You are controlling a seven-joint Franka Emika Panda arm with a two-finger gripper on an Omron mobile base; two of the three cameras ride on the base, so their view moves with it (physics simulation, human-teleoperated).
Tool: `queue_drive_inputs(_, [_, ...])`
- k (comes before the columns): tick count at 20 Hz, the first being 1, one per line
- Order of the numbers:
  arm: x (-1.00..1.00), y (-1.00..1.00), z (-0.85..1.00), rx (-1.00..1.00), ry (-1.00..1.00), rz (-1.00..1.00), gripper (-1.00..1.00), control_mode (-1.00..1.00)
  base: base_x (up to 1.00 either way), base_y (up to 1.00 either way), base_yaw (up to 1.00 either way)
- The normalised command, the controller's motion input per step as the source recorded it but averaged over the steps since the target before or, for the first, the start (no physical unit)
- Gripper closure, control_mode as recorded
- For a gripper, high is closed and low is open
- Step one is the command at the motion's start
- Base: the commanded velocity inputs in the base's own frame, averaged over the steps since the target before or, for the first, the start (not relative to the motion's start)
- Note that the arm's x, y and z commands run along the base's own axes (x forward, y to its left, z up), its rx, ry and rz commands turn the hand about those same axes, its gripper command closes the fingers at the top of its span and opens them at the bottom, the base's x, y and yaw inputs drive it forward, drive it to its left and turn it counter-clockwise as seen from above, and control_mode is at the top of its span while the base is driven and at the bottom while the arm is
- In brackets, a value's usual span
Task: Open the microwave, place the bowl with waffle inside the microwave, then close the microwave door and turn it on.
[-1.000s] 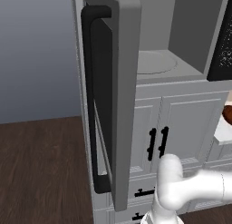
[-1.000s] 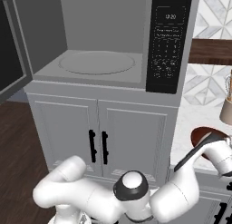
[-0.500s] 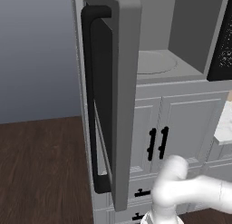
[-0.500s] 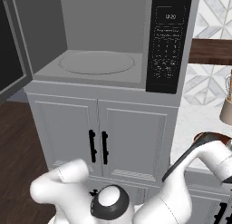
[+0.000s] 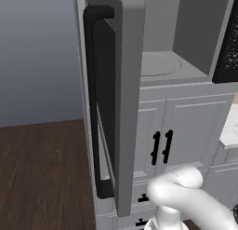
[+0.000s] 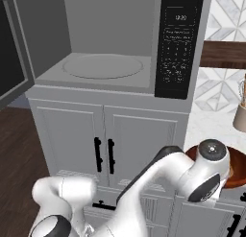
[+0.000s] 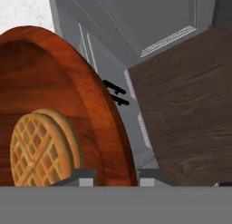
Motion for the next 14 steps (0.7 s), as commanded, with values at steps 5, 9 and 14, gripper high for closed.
queue_drive_inputs(5, [-0.69, 0.82, 0.53, -0.07, -0.06, 0.04, 1.00, -1.00, 0.00, 0.00, 0.00])
queue_drive_inputs(9, [-0.80, 0.61, 0.46, -0.02, -0.20, 0.20, 1.00, -1.00, 0.00, 0.00, 0.00])
queue_drive_inputs(14, [-0.83, 0.59, 0.49, -0.04, -0.19, 0.25, 1.00, -1.00, 0.00, 0.00, 0.00])
